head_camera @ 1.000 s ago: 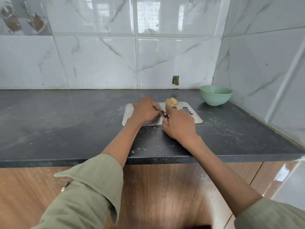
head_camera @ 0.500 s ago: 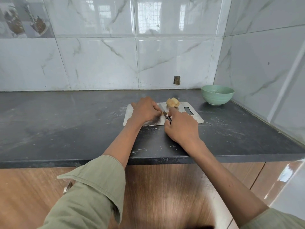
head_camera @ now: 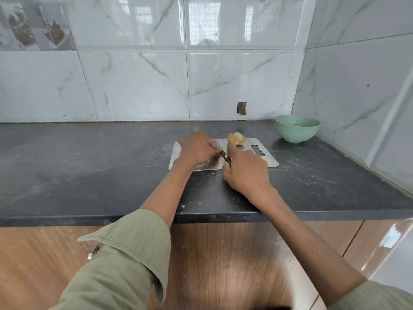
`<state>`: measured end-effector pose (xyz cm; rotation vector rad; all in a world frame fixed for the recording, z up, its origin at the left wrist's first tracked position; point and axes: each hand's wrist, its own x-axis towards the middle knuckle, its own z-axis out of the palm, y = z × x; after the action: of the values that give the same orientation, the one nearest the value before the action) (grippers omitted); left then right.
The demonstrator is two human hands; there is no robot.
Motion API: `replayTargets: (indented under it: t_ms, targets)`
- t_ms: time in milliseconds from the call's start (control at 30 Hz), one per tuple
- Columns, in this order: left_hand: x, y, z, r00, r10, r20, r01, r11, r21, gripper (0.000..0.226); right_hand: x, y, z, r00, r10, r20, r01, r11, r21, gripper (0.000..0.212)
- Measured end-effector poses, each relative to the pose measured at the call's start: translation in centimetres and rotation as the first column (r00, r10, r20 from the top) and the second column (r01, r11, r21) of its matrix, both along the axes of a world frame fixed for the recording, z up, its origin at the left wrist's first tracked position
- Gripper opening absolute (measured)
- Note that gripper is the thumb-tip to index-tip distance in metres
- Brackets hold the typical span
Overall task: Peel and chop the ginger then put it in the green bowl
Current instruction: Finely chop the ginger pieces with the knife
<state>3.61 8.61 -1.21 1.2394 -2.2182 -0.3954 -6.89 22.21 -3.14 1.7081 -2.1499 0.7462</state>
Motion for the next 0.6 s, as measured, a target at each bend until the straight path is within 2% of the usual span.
replayTargets:
  t_ms: [167, 400, 600]
  targets:
    - [-0.1, -0.1, 0.1, 1.000, -0.009, 0.014, 0.010, 1.000, -0.015, 0.019, -0.7, -0.7, 0.1, 0.997, 0.033, 0.070, -0.034, 0.999, 0.021, 0.017]
    - [0.1, 0.1, 0.1, 1.000, 0.007, 0.010, -0.006, 0.999, -0.045, 0.015, -1.4, -0.4, -0.3, 0.996, 0.049, 0.073, -0.049, 0.999, 0.002, 0.017]
    - [0.1, 0.1, 0.2, 0.999, -0.006, 0.047, 0.011, 0.995, -0.098, 0.027, -1.6, -1.2, -0.1, 0.994, 0.049, 0.098, -0.051, 0.998, 0.024, 0.016]
